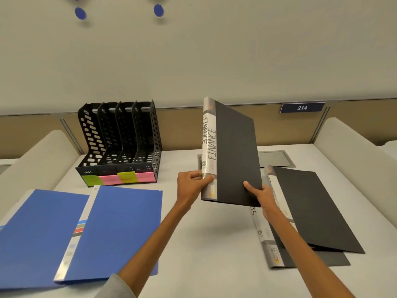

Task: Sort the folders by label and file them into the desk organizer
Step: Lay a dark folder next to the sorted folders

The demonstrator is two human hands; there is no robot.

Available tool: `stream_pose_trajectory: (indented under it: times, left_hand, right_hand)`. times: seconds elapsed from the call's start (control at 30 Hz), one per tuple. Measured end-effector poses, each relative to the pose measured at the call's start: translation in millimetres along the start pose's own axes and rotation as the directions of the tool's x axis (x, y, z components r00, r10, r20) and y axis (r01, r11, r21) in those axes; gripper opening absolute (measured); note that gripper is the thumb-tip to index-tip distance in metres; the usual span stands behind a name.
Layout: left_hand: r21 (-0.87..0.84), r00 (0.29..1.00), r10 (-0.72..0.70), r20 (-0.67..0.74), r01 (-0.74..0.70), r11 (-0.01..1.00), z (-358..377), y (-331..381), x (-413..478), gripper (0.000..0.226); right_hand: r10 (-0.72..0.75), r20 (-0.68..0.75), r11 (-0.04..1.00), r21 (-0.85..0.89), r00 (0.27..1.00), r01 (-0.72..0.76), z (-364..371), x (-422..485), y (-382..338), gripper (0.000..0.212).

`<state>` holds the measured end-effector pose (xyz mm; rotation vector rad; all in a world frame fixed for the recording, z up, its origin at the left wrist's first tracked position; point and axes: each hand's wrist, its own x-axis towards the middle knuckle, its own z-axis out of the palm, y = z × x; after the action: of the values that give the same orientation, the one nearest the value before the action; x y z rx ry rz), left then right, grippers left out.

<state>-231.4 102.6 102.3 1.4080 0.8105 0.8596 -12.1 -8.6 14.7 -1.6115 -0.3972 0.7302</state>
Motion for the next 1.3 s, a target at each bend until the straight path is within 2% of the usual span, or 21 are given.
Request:
stream_pose_trajectory:
  times: [0.07, 0.2, 0.3, 0.43, 0.6, 0.77, 0.97, 1.07, 1.13, 1.23, 1.3]
  left_hand:
    - [-0.012, 1.0, -0.023, -0.004, 0.023, 1.0, -16.2, -9.0, -4.7, 0.027]
    - [-0.02, 0.996, -0.089, 0.017, 0.089, 0.996, -48.8, -34.8, -20.1, 0.035]
    - [0.003, 0.993, -0.115, -0.027, 0.115, 0.993, -70.5, -57.8, -33.9, 0.035]
    - [0.062, 0.988, -0.134, -0.077, 0.139, 0.988, -93.5, -83.0, -50.0, 0.032]
    - [0.177, 0.969, -0.164, -0.182, 0.197, 0.964, -112.7, -111.3, -72.1, 0.031]
    - [0.283, 0.95, -0.192, -0.247, 0.261, 0.923, -123.1, -122.8, -83.5, 0.021]
    - [0.36, 0.904, -0.301, -0.305, 0.402, 0.842, -137.2, -136.7, -98.4, 0.014]
    - [0.405, 0.865, -0.372, -0.337, 0.489, 0.773, -142.1, -142.9, -104.1, 0.017]
    - [0.446, 0.857, -0.386, -0.342, 0.51, 0.736, -145.2, -143.7, -107.8, 0.017]
    - [0.557, 0.872, -0.315, -0.374, 0.483, 0.676, -147.1, -137.3, -111.7, 0.017]
    - [0.627, 0.88, -0.239, -0.411, 0.463, 0.626, -145.1, -132.7, -112.2, 0.019]
  right_hand:
    - [-0.017, -0.027, 0.999, -0.027, 0.999, 0.017, 6.4, -5.5, 4.7, 0.076]
    - [-0.072, -0.022, 0.993, -0.093, 0.997, 0.069, 19.5, -22.0, 23.1, 0.07]
    - [-0.049, -0.005, 0.98, -0.195, 0.999, 0.047, 32.9, -35.2, 41.7, 0.082]
    - [-0.095, -0.064, 0.909, -0.411, 0.993, 0.06, 49.9, -54.0, 61.4, 0.082]
    - [-0.086, -0.001, 0.89, -0.449, 0.996, 0.077, 66.9, -74.7, 83.5, 0.081]
    - [-0.004, 0.029, 0.882, -0.471, 1.0, 0.017, 77.6, -86.1, 100.3, 0.08]
    - [-0.006, 0.048, 0.842, -0.539, 0.999, 0.031, 81.1, -103.9, 110.7, 0.077]
    - [-0.001, 0.069, 0.777, -0.628, 0.998, 0.045, 81.9, -112.7, 113.7, 0.076]
    - [-0.015, 0.089, 0.697, -0.713, 0.996, 0.074, 83.1, -120.5, 115.4, 0.077]
    - [-0.102, 0.123, 0.46, -0.874, 0.987, 0.157, 88.3, -130.1, 119.3, 0.088]
    - [-0.133, 0.133, 0.396, -0.901, 0.982, 0.176, 90.5, -133.3, 121.3, 0.096]
